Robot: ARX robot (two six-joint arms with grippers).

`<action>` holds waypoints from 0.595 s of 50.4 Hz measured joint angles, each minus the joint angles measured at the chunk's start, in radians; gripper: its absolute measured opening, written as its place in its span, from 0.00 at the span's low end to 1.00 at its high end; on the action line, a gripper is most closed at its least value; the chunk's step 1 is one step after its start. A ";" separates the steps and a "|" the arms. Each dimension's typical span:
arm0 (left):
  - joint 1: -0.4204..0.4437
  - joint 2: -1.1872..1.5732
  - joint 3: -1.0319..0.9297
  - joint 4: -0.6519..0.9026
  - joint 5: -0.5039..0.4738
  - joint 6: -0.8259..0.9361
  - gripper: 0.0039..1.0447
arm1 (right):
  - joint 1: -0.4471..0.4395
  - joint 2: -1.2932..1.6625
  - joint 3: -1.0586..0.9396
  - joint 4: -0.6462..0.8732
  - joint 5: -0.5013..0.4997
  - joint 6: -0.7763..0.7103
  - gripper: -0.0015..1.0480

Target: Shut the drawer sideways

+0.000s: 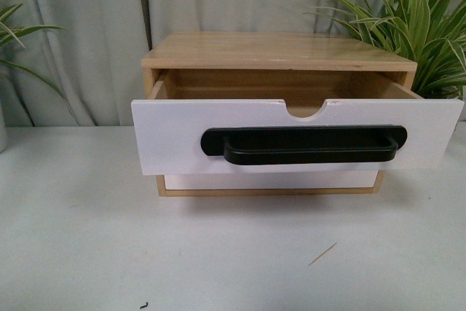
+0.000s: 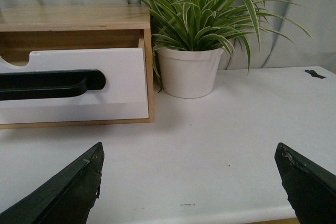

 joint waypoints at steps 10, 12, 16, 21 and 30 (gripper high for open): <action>0.000 0.000 0.000 0.000 0.000 0.000 0.95 | 0.000 0.000 0.000 0.000 0.000 0.000 0.91; 0.000 0.000 0.000 0.000 0.000 0.000 0.95 | 0.000 0.000 0.000 0.000 0.000 0.000 0.91; 0.000 0.000 0.000 0.000 0.000 0.000 0.95 | 0.000 0.000 0.000 0.000 0.000 0.000 0.91; 0.000 0.000 0.000 0.000 0.000 0.000 0.95 | 0.000 0.000 0.000 0.000 0.000 0.000 0.91; 0.000 0.000 0.000 0.000 0.000 0.000 0.95 | 0.000 0.000 0.000 0.000 0.000 0.000 0.91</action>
